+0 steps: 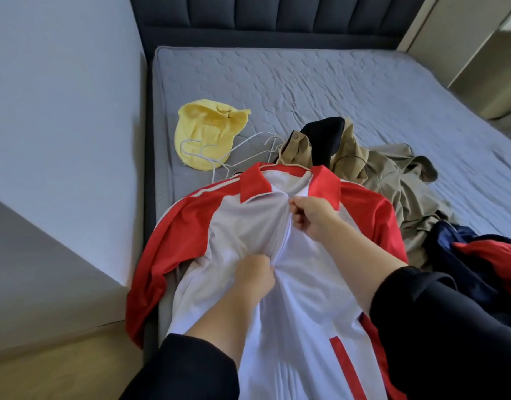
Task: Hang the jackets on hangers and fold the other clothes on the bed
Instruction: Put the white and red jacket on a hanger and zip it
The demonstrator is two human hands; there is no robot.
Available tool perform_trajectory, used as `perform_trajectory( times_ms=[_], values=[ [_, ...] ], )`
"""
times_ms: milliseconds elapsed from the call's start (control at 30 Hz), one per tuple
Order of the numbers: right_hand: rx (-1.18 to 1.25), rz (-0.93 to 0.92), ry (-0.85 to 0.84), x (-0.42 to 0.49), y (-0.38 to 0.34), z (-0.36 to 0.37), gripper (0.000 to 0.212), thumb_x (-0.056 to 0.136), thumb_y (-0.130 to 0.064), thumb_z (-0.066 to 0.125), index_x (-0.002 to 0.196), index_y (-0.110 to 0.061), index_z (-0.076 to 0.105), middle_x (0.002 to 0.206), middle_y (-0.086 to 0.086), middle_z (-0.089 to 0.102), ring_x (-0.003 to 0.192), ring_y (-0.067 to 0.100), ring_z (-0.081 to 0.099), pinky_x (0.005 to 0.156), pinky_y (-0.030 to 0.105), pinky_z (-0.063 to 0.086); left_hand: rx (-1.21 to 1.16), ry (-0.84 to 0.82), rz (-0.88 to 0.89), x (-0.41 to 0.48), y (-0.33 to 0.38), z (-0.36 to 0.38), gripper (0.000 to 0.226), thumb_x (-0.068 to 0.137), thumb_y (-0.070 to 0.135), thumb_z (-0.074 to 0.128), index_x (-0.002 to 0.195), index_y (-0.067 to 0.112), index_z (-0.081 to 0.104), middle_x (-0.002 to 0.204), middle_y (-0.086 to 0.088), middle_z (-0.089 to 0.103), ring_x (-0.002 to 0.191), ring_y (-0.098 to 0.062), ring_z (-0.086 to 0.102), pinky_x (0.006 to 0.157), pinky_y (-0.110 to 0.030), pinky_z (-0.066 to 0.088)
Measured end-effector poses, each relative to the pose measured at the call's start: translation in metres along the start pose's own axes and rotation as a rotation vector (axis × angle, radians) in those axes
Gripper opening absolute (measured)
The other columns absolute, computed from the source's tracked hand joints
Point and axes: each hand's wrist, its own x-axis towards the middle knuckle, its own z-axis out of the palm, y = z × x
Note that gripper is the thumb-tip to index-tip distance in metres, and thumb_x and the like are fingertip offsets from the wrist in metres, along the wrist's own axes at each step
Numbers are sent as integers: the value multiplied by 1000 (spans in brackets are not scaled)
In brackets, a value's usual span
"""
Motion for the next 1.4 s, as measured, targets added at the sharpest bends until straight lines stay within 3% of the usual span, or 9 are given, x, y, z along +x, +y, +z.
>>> perform_trajectory(
  times_ms=[133,267,467,800,933,1033,1133,1233,1400],
  values=[
    [-108,-67,-8,-4,-11,5,28,96,-11,48,69,-12,56,57,1,48,43,11,39,41,18,33,-21,-21,-26,2,6,-12,31,92,43,49,92,14,59,100,-6,64,97,-30,60,74,-32,43],
    [-122,-17,-78,-6,-14,-7,30,99,-16,46,71,-12,56,55,0,48,42,10,38,39,17,33,-118,201,17,14,29,-44,39,85,55,51,69,20,46,73,4,55,80,-25,59,63,-29,37],
    [27,-19,42,-4,-27,-4,32,98,-8,41,69,-13,53,57,-1,45,39,7,34,36,17,29,-38,192,19,33,34,-48,38,102,35,33,106,10,61,108,-12,63,105,-33,57,83,-36,43],
    [15,-143,55,-3,-68,4,32,99,-12,47,69,-9,57,56,2,49,32,6,41,36,13,37,-125,5,-147,36,9,-37,37,101,35,39,111,7,61,121,-13,56,110,-34,55,91,-41,43],
    [-375,-370,184,11,-54,-15,31,97,-14,48,74,-1,65,61,7,57,51,17,51,51,29,47,-138,-28,-150,33,7,-37,38,101,38,37,106,7,59,114,-13,59,107,-32,56,91,-40,43],
    [-840,-516,433,30,-44,-43,29,95,-14,39,98,-1,65,97,16,60,90,30,55,77,37,44,-214,3,-120,29,5,-39,39,99,40,37,104,8,58,108,-11,60,103,-30,56,89,-36,43],
    [-1135,-478,438,47,-35,-66,40,96,-21,37,133,-12,50,134,13,46,125,34,38,105,43,31,-326,22,-31,27,2,-42,28,97,38,42,95,14,56,96,-3,59,94,-26,56,82,-34,44],
    [-1222,-402,377,60,-30,-75,39,96,-27,37,130,-13,50,133,13,49,125,34,41,108,46,28,-343,26,93,22,0,-46,24,96,33,46,74,24,45,74,8,51,77,-20,51,69,-31,39],
    [-1144,-300,354,58,-34,-59,32,90,-29,46,115,-13,59,127,14,52,118,35,44,100,43,37,-266,34,201,11,5,-57,27,96,31,41,84,11,56,82,-2,63,76,-21,58,72,-33,47]
  ],
)
